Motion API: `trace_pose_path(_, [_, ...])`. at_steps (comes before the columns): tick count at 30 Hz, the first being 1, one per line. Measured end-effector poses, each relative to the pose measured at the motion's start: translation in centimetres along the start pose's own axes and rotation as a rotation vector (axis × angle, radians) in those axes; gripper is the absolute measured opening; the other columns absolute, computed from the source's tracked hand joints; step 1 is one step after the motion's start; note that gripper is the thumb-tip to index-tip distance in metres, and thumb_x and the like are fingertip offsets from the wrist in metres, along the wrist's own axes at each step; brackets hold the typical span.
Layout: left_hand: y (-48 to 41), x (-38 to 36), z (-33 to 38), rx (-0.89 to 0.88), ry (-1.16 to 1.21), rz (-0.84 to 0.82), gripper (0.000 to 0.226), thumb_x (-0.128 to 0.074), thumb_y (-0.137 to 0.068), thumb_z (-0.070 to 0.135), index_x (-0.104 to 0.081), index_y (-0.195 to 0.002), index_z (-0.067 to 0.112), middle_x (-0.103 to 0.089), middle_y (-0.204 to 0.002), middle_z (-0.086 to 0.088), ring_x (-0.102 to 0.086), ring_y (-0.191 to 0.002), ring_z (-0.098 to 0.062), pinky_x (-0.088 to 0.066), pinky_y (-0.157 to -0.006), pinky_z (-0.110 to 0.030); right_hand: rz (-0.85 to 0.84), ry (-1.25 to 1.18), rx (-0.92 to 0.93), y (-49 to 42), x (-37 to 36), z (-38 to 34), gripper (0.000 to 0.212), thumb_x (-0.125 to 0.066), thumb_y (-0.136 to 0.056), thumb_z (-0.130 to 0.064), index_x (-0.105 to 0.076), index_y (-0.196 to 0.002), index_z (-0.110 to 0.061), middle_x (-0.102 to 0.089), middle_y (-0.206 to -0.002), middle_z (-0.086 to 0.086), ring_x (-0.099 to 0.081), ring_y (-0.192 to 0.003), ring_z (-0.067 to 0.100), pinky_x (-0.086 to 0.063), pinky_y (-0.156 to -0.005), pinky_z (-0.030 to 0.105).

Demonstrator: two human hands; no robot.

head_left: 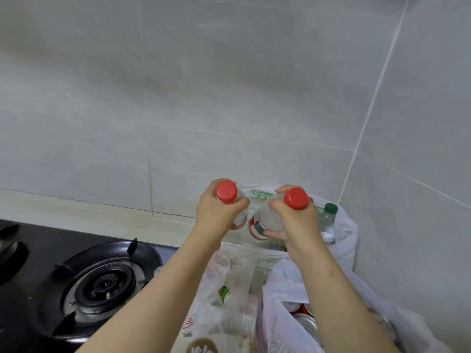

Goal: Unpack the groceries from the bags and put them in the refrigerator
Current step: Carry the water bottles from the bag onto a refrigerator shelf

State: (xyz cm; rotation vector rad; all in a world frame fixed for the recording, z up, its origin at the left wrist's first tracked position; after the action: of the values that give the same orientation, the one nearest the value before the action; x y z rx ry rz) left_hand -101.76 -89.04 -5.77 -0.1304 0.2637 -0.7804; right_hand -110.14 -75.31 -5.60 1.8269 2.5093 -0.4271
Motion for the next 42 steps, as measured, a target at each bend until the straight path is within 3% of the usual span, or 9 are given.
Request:
trace_pose_path(7, [5.7, 6.1, 4.7, -0.112, -0.026, 0.098, 0.035, -0.073, -0.06, 0.009, -0.06, -0.088, 0.026, -0.057, -0.079, 0.013, -0.058, -0.076, -0.014, -0.057, -0.07, -0.053, -0.112, -0.027, 0.117, 6.0, -3.5, -2.1, 0.03, -0.065, -0.074, -0.003, -0.061, -0.073, -0.033, -0.058, -0.069, -0.025, -0.06, -0.089, 0.023, -0.052, -0.08, 0.059])
trace_pose_path(11, [9.0, 11.4, 5.6, -0.111, -0.102, 0.22, 0.037, -0.067, -0.053, 0.016, -0.059, -0.087, 0.027, -0.059, -0.06, 0.024, -0.055, -0.066, -0.015, -0.055, -0.068, -0.056, -0.251, -0.053, 0.077, 9.8, -7.0, -2.0, 0.029, -0.065, -0.076, 0.001, -0.06, -0.075, -0.028, -0.059, -0.063, -0.026, -0.061, -0.074, 0.011, -0.053, -0.074, 0.06])
trace_pose_path(14, [11.7, 16.1, 6.0, -0.095, -0.142, 0.356, 0.038, -0.069, -0.053, 0.016, -0.061, -0.087, 0.028, -0.059, -0.063, 0.03, -0.058, -0.065, -0.01, -0.056, -0.07, -0.055, -0.399, -0.085, 0.02, 12.8, -10.6, -1.7, 0.03, -0.064, -0.077, 0.001, -0.061, -0.073, -0.028, -0.059, -0.061, -0.022, -0.059, -0.073, 0.014, -0.057, -0.068, 0.055])
trace_pose_path(18, [16.1, 22.7, 6.7, -0.08, -0.149, 0.518, 0.037, -0.073, -0.07, -0.005, -0.061, -0.095, 0.02, -0.063, -0.065, 0.023, -0.061, -0.057, 0.004, -0.057, -0.068, -0.054, -0.561, -0.118, 0.01, 17.6, -15.5, -1.6, 0.032, -0.065, -0.075, 0.002, -0.062, -0.073, -0.03, -0.062, -0.069, -0.018, -0.064, -0.083, 0.024, -0.058, -0.066, 0.053])
trace_pose_path(24, [25.5, 31.9, 9.4, -0.107, -0.176, 0.787, 0.036, -0.074, -0.069, -0.001, -0.062, -0.09, 0.025, -0.063, -0.074, 0.015, -0.061, -0.077, -0.011, -0.059, -0.059, -0.039, -0.845, -0.185, -0.017, 27.3, -22.9, -2.2, 0.031, -0.062, -0.076, 0.006, -0.061, -0.079, -0.025, -0.062, -0.066, -0.021, -0.062, -0.066, 0.006, -0.056, -0.064, 0.044])
trace_pose_path(28, [33.7, 37.6, 11.4, -0.099, -0.223, 0.964, 0.037, -0.074, -0.071, -0.001, -0.06, -0.089, 0.029, -0.059, -0.083, 0.011, -0.059, -0.078, -0.009, -0.06, -0.063, -0.042, -1.065, -0.196, -0.022, 35.9, -27.0, -2.3, 0.023, -0.064, -0.062, -0.014, -0.063, -0.077, -0.032, -0.062, -0.079, -0.017, -0.061, -0.084, 0.015, -0.057, -0.069, 0.048])
trace_pose_path(32, [43.0, 42.0, 12.8, -0.047, -0.327, 1.131, 0.041, -0.078, -0.058, 0.015, -0.06, -0.09, 0.034, -0.061, -0.085, 0.01, -0.061, -0.085, -0.015, -0.059, -0.069, -0.047, -1.259, -0.218, -0.092, 45.5, -29.6, -2.1, 0.024, -0.067, -0.066, -0.012, -0.063, -0.08, -0.031, -0.061, -0.081, -0.018, -0.06, -0.09, 0.02, -0.058, -0.071, 0.051])
trace_pose_path(38, [56.3, 45.7, 14.9, -0.002, -0.384, 1.392, 0.037, -0.078, -0.065, 0.012, -0.06, -0.092, 0.03, -0.059, -0.087, 0.009, -0.061, -0.085, -0.017, -0.057, -0.073, -0.049, -1.513, -0.194, -0.147, 58.9, -31.0, -2.5, 0.022, -0.065, -0.063, -0.02, -0.063, -0.08, -0.034, -0.062, -0.081, -0.013, -0.061, -0.091, 0.022, -0.056, -0.075, 0.054])
trace_pose_path(42, [64.3, 46.4, 16.0, 0.01, -0.427, 1.55, 0.035, -0.075, -0.071, 0.006, -0.059, -0.094, 0.027, -0.059, -0.085, 0.004, -0.06, -0.084, -0.02, -0.058, -0.07, -0.05, -1.676, -0.171, -0.225, 66.8, -30.5, -3.1, 0.023, -0.07, -0.076, -0.007, -0.062, -0.086, -0.026, -0.059, -0.094, -0.001, -0.059, -0.092, 0.023, -0.058, -0.071, 0.05])
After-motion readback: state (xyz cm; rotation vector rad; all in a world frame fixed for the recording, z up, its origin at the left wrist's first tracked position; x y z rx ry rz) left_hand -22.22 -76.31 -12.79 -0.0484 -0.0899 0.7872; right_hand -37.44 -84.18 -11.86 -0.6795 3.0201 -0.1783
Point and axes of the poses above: each hand's wrist, its own y-axis away from the middle knuckle, its own x-axis out of the back of the hand, z = x × y, the point moved 6 cm from there along -y, towards the middle knuckle
